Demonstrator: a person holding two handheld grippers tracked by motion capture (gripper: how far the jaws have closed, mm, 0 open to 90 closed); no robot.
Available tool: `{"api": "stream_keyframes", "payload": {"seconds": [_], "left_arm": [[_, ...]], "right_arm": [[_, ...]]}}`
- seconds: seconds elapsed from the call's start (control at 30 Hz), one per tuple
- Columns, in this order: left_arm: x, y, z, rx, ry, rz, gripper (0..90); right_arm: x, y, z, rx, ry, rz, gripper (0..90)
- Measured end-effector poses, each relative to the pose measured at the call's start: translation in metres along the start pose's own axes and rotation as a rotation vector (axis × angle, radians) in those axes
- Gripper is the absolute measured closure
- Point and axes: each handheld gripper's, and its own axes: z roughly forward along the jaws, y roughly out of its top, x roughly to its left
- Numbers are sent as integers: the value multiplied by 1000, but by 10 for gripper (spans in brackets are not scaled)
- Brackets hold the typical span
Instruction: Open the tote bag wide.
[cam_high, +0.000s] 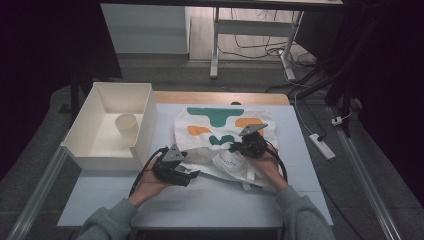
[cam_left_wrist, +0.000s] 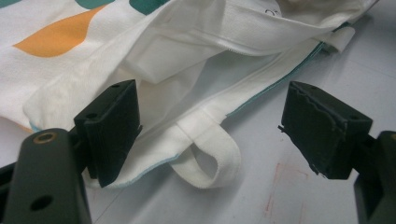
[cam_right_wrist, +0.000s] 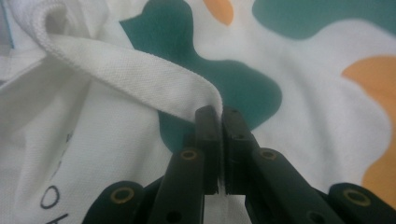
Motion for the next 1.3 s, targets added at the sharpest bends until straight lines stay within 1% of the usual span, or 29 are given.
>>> {"api": "stream_keyframes", "payload": {"seconds": [0.07,0.1,0.13,0.17,0.2,0.23,0.27,0.3,0.37,0.47,0.53,0.63,0.7,0.73,0.77,0.83,0.9,0.97,1.0,1.07,1.13,1.17,1.2,1.27,1.3], "left_arm": [[0,0,0,2,-1,3,198],[0,0,0,4,-1,5,198],[0,-1,0,5,0,7,198],[0,-1,0,7,0,7,198],[0,-2,0,9,1,9,198],[0,-2,0,9,1,10,198],[0,-2,0,9,1,10,198],[0,-3,-1,8,3,9,199],[0,-3,-2,7,3,8,199],[0,-4,-2,7,1,8,199],[-1,-4,-1,7,1,10,199],[-1,-3,-1,7,-1,13,199],[-2,-3,-2,5,-2,14,200],[-2,-3,-2,2,0,16,201],[-2,-3,-2,2,0,16,201],[-2,-3,-2,1,-2,18,202],[-2,-3,-1,1,-2,19,203],[-2,-3,0,3,-4,19,203],[-2,-3,0,3,-3,18,203],[-2,-3,0,3,-3,21,202],[-2,-3,0,2,-3,19,203],[-2,-3,0,5,-4,19,203],[-2,-3,0,6,-4,20,203],[-3,-3,0,9,-4,24,203],[-3,-3,0,9,-4,24,203]], "right_arm": [[-3,-3,2,3,24,36,857],[-4,-3,1,2,28,43,839],[-3,-2,-1,-2,26,33,796],[-3,-1,-4,-7,24,26,732],[-2,1,-8,-20,23,26,659],[0,4,-14,-47,16,25,598],[0,4,-14,-47,16,25,598],[3,10,-27,-95,7,17,521],[7,15,-41,-139,5,0,464],[15,22,-57,-178,-1,-29,410],[20,24,-66,-185,24,-47,399],[24,25,-74,-147,57,-64,392],[24,22,-76,-122,100,-54,390],[24,20,-76,-106,114,-50,380],[24,20,-76,-106,114,-50,380],[24,14,-77,-85,147,-36,375],[23,7,-80,-88,142,-22,368],[26,5,-85,-110,115,-20,367],[29,5,-88,-122,109,-21,367],[40,5,-94,-136,115,-40,372],[52,5,-96,-135,131,-64,376],[52,5,-96,-135,131,-64,376],[69,4,-94,-113,150,-96,381],[81,3,-89,-96,165,-110,390],[81,3,-89,-96,165,-110,390]]}}
